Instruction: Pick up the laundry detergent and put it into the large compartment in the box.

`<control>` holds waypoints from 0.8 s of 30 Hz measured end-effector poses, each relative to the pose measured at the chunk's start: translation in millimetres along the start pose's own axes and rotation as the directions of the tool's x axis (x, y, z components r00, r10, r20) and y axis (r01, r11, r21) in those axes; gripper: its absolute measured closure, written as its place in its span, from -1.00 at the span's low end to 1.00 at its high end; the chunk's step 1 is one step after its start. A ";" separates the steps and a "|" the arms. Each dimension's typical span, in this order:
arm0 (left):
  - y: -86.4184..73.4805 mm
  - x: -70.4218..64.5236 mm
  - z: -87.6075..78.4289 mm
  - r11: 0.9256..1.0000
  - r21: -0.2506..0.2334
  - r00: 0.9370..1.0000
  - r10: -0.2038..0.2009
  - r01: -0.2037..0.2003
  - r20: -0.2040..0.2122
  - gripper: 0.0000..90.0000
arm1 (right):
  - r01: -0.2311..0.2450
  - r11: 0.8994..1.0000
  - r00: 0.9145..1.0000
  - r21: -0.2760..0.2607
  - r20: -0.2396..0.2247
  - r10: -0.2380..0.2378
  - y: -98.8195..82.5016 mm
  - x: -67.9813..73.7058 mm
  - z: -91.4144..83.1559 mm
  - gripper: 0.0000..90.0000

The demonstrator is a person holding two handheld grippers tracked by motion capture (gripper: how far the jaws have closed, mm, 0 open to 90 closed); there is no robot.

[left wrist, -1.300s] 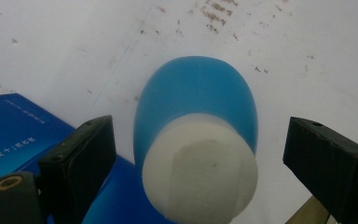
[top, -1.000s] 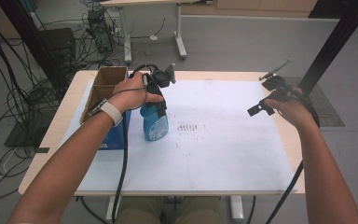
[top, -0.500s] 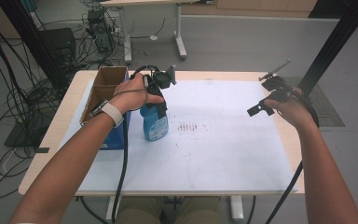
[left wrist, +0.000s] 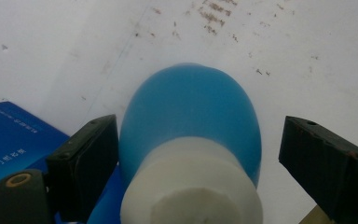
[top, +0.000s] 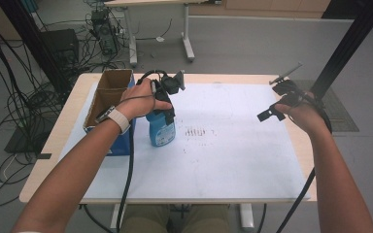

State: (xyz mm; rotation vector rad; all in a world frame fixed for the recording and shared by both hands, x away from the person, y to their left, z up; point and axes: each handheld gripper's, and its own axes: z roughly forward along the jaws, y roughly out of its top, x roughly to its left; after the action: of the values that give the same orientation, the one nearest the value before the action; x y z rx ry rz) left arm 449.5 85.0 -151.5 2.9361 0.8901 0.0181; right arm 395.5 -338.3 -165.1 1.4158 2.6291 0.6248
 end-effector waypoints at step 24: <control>-0.9 -0.8 13.0 1.000 0.006 1.000 -0.006 0.006 -0.030 -0.55 | -0.003 1.000 1.000 0.004 -0.004 0.003 -1.5 -1.9 3.8 -0.73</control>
State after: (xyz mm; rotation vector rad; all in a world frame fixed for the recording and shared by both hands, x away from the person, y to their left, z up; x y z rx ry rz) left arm 448.7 84.4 -164.6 2.9466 0.9042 0.0598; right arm 396.4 -339.5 -169.4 1.4212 2.6335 0.6232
